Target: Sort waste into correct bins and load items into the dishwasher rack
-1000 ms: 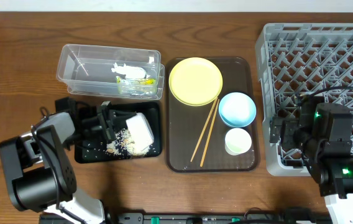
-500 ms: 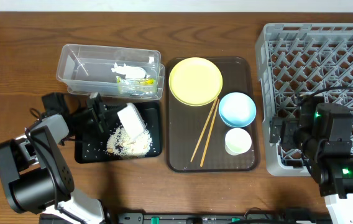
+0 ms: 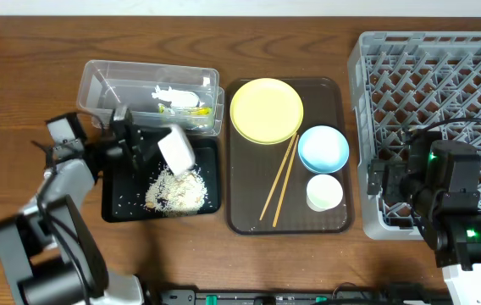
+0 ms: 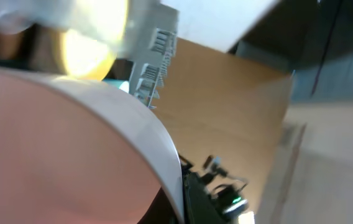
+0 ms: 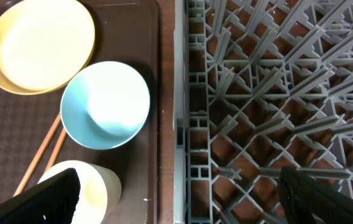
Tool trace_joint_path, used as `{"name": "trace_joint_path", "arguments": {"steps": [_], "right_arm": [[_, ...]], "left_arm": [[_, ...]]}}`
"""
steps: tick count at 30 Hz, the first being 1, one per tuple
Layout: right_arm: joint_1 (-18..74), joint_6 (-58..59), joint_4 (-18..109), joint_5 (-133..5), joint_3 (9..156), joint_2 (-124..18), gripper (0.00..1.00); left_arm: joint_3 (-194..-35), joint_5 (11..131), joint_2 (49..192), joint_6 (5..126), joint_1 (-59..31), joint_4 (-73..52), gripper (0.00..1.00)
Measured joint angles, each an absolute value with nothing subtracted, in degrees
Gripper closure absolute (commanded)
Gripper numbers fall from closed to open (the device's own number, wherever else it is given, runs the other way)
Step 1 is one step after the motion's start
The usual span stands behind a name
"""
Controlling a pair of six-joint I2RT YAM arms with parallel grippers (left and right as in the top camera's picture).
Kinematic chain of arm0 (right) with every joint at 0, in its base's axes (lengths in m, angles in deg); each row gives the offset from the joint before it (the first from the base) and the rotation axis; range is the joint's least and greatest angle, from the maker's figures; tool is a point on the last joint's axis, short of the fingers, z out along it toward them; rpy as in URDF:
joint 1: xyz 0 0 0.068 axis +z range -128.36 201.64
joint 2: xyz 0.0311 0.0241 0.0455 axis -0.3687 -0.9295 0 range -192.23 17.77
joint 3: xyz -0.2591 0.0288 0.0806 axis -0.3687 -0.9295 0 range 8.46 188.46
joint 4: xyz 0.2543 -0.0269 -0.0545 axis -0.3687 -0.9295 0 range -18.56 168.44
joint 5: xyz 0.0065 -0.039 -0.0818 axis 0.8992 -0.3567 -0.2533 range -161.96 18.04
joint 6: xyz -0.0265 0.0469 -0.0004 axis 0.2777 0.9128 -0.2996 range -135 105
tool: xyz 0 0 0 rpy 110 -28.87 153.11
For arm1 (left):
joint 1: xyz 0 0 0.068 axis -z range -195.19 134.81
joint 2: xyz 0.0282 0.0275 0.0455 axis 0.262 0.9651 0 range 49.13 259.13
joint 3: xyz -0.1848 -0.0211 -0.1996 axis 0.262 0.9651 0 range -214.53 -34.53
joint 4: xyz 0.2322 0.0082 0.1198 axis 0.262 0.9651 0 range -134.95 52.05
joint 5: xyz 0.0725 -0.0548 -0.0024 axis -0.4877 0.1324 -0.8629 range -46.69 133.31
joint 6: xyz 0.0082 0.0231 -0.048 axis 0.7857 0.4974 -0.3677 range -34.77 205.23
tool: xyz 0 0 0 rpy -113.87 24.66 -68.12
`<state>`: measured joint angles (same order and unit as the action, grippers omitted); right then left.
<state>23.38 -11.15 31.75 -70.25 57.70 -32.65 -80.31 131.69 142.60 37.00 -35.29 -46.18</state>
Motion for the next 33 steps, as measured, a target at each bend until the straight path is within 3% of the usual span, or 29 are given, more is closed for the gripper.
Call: {"name": "trace_joint_path", "arguments": {"steps": [7, 17, 26, 33], "right_arm": [[23.4, -11.1, 31.7, -70.3, 57.7, -32.6, 0.01], [23.4, -11.1, 31.8, -70.3, 57.7, -32.6, 0.01], [23.4, -11.1, 31.8, -70.3, 57.7, -32.6, 0.01], [23.4, -11.1, 31.7, -70.3, 57.7, -32.6, 0.01]], "left_arm": [[-80.3, 124.9, 129.9, 34.0, -21.4, -63.7, 0.94], [-80.2, 103.3, 129.7, 37.7, -0.8, -63.6, 0.94], [-81.4, 90.4, 129.7, 42.4, 1.5, -47.3, 0.94], [-90.5, 81.4, 129.7, 53.6, 3.3, -28.8, 0.94]]}}
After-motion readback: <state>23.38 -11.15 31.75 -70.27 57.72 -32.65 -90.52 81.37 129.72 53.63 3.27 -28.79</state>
